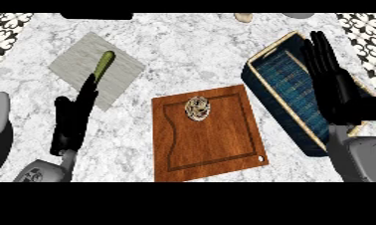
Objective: Pick the cupcake from the cutting board and place it in the basket
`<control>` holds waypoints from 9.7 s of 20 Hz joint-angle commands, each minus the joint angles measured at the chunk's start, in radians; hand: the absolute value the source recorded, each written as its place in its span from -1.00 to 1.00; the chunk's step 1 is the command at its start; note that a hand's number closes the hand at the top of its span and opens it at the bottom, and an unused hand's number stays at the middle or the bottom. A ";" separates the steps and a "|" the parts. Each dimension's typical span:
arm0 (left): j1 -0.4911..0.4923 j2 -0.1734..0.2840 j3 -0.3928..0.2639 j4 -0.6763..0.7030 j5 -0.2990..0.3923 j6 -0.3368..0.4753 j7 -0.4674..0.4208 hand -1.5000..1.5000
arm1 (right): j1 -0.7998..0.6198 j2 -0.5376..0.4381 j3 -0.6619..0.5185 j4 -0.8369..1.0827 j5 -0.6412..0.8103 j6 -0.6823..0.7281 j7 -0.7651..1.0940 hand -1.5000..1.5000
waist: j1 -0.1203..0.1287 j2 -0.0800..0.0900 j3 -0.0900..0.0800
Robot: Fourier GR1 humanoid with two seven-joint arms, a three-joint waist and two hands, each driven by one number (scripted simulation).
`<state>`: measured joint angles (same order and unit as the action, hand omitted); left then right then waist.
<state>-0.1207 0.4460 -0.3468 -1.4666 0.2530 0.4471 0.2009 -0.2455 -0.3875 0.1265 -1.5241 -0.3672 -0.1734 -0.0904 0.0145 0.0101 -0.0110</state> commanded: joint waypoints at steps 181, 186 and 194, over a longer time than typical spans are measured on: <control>-0.084 -0.163 0.484 0.117 -0.181 -0.484 0.022 0.00 | -1.455 0.319 0.133 1.167 1.533 -0.357 1.579 1.00 | -0.033 -0.030 0.011; -0.045 -0.172 0.480 0.069 -0.173 -0.496 -0.007 0.00 | -1.366 0.251 0.102 1.163 1.529 -0.376 1.542 1.00 | -0.025 -0.023 0.011; -0.073 -0.161 0.503 0.088 -0.178 -0.473 0.025 0.00 | -1.206 0.259 0.098 1.000 1.584 -0.414 1.531 1.00 | -0.053 -0.028 0.012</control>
<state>-0.1778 0.2912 0.1575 -1.3727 0.0773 -0.0375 0.2026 -1.4978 -0.1452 0.2269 -0.4557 1.1883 -0.5654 1.2336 -0.0378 -0.0192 0.0010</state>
